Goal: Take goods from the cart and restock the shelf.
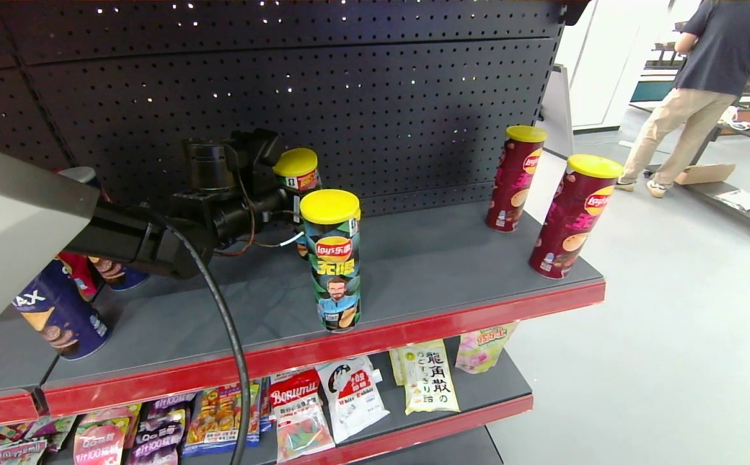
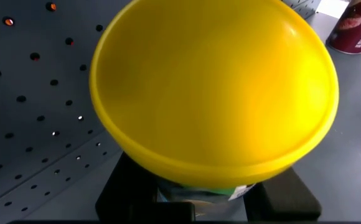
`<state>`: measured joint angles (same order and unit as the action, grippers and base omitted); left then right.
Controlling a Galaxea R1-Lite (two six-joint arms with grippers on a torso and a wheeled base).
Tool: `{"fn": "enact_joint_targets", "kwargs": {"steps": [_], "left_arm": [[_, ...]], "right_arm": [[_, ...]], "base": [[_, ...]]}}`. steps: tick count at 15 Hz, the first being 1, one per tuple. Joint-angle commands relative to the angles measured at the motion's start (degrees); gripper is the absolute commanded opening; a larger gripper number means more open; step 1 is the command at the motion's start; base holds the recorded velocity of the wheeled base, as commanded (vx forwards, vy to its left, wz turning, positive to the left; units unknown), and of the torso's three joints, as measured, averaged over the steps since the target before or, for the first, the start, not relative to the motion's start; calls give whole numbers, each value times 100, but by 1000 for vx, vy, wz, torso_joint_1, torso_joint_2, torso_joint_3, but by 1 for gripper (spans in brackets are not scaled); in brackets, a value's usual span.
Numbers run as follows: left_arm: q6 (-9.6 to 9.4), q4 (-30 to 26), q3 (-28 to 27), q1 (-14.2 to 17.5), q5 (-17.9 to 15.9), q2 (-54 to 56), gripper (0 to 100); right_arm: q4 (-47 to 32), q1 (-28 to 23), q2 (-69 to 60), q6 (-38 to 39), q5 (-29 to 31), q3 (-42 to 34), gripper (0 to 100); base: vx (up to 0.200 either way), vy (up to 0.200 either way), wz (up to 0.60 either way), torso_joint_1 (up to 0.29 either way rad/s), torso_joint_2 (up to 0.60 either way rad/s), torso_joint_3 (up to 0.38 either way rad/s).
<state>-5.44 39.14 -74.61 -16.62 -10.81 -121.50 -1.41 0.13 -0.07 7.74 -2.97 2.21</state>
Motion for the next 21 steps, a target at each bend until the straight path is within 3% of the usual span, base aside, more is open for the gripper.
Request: {"fn": "enact_joint_targets", "kwargs": {"steps": [1,17,18,21], "left_arm": [[-1,49,-1,-8,0,-119,0],[-10,181,43,-17,35,-304,0],[-10,164,43,-17,35,-286,100],[-1,155,51,-8,35,-216,100]], "right_arm": [[1,4,7,-1,-1,-1,100],[1,4,7,-1,-1,-1,100],[1,4,7,-1,-1,-1,100],[1,4,7,-1,-1,-1,100]], "base": [[0,0,0,0,0,0],[0,0,0,0,0,0],[0,0,0,0,0,0],[0,0,0,0,0,0]]}}
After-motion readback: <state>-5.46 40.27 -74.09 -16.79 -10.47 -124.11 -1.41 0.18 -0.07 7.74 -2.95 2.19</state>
